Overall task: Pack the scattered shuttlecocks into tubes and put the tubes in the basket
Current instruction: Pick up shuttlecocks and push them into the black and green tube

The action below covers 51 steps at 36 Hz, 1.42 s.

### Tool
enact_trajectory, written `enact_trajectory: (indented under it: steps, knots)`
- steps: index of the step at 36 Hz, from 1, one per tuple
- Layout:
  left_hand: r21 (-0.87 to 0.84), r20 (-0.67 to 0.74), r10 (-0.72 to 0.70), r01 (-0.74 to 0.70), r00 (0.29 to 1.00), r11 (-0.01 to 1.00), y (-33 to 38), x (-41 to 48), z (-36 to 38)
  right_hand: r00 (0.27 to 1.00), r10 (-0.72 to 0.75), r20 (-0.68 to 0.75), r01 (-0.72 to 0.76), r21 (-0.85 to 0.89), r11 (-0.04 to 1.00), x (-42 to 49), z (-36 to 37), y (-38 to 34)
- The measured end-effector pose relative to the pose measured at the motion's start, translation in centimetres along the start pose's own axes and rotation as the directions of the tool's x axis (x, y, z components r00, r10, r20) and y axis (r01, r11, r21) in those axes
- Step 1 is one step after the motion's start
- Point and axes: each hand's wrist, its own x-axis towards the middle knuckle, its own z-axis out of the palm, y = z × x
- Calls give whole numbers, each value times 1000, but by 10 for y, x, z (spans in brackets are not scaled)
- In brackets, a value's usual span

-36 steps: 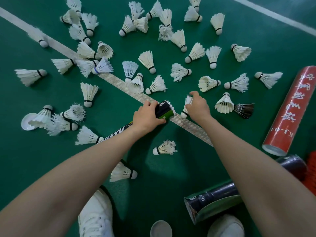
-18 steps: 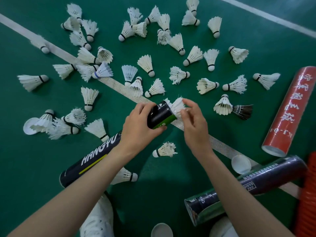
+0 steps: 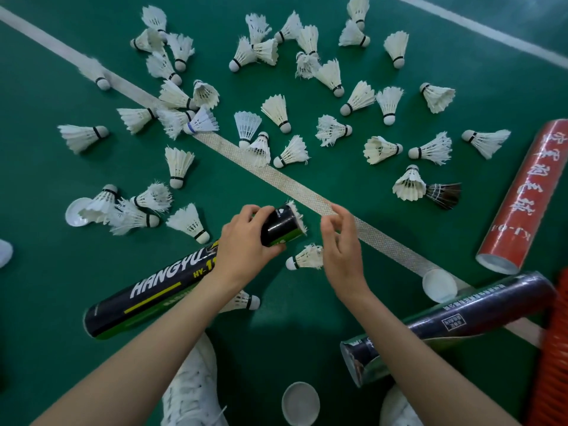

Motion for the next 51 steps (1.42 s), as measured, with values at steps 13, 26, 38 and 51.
enact_trajectory:
  steps: [13,26,38,51]
  knots:
    - [104,154,-95,80,984,991,-31,19,18,913,377,153,-324,-288,901,19,0,38]
    - [61,128,-99,92,987,994,-3,78,-1,984,168,63,-150,-219,964,112,3,-9]
    - [-33,24,-43,44,999,998,7,34,-20,993,20,118,-34,118,992,56,19,-32]
    - [82,84,-242,236,967,968,-74,-19,-34,965,37,258,-39,4,999,14,61,-13]
